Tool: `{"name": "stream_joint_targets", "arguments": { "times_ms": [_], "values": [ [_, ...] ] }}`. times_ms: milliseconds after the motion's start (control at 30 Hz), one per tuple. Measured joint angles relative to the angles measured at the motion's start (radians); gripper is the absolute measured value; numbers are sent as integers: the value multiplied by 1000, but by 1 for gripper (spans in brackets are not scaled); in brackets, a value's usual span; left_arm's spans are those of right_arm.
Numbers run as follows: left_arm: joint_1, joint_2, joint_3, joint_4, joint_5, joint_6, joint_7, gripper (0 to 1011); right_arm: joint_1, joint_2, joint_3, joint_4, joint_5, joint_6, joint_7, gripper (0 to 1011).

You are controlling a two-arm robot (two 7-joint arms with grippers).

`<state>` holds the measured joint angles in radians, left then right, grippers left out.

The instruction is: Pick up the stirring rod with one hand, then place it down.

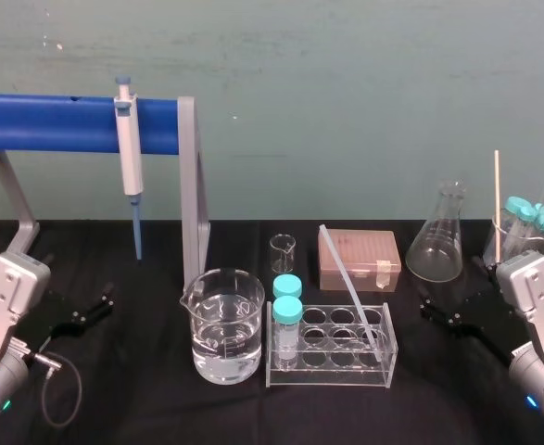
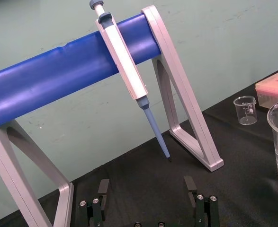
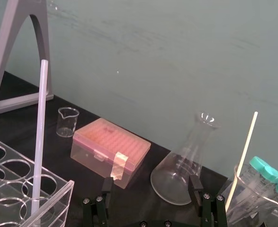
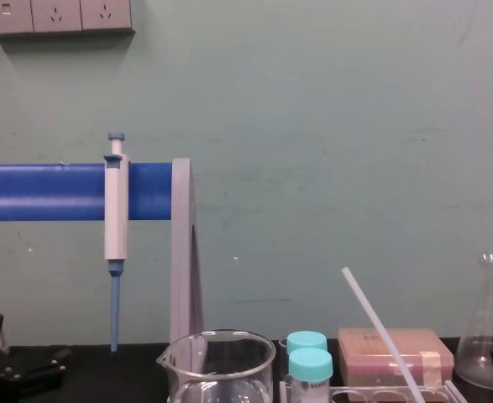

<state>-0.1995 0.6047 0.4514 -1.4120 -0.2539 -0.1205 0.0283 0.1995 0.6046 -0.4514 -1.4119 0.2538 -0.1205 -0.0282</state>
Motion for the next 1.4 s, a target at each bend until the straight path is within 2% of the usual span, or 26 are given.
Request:
{"name": "stream_joint_targets", "arguments": {
  "times_ms": [233,567,1100,1400],
  "values": [
    [0,0,0,0,0,0,0,1000,-20,-4,27,-23,-12,-47,8,1003],
    [0,0,0,0,0,0,0,1000,-10,-10,42,-33,5,-103,105,1003],
    [0,0,0,0,0,0,0,1000,103,-70,15,73,40,-190,337,1003],
    [0,0,0,0,0,0,0,1000,174,-117,10,165,86,-192,456,1003]
  ]
}}
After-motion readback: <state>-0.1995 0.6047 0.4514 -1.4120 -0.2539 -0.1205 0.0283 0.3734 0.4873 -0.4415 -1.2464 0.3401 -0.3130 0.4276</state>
